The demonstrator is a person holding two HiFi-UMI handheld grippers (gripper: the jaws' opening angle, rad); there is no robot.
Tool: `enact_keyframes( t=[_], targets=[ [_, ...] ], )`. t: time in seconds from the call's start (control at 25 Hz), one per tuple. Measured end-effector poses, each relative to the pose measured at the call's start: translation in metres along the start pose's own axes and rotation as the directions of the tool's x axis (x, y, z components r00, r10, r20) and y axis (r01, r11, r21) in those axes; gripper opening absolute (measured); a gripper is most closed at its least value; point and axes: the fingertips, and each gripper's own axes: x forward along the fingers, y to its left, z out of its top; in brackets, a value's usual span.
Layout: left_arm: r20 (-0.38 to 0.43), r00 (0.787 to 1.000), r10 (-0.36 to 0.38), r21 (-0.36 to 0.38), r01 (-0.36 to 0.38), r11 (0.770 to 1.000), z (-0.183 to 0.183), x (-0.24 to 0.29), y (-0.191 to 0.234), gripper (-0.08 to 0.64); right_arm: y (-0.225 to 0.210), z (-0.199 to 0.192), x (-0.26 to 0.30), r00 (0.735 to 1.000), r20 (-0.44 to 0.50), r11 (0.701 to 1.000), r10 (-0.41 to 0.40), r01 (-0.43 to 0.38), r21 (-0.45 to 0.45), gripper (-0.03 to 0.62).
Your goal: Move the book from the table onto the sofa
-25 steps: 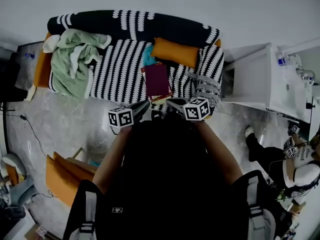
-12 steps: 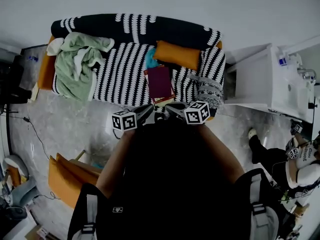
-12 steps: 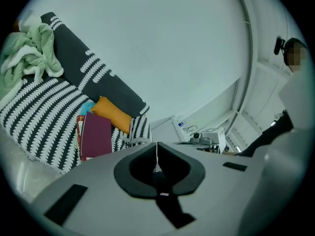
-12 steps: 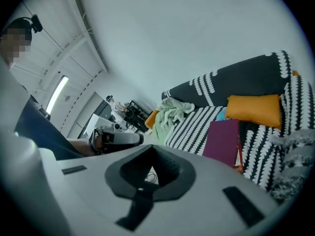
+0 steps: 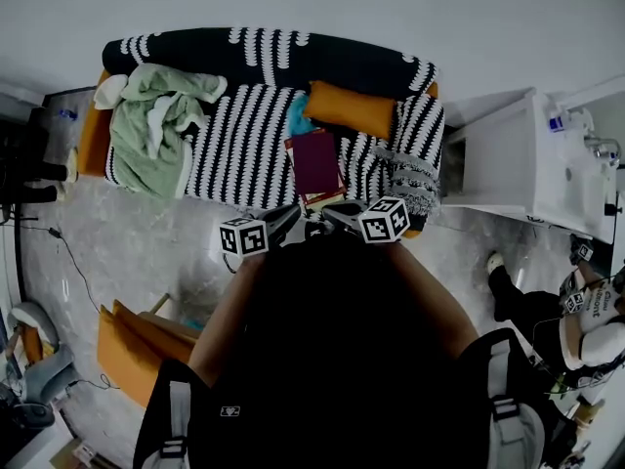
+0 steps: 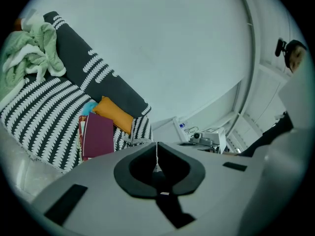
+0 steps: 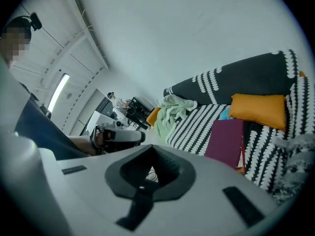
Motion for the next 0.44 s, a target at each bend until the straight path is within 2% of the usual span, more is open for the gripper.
enact_keyframes(
  t=[0.44],
  targets=[
    [0.011, 1.000, -0.003, -0.017, 0.003, 1.000, 0.0023, 0.0024, 0.0010, 0.017, -0.0016, -0.0070, 0.0016, 0.999, -0.038, 1.000, 0.014, -0.014, -0.002, 0.006]
  ],
)
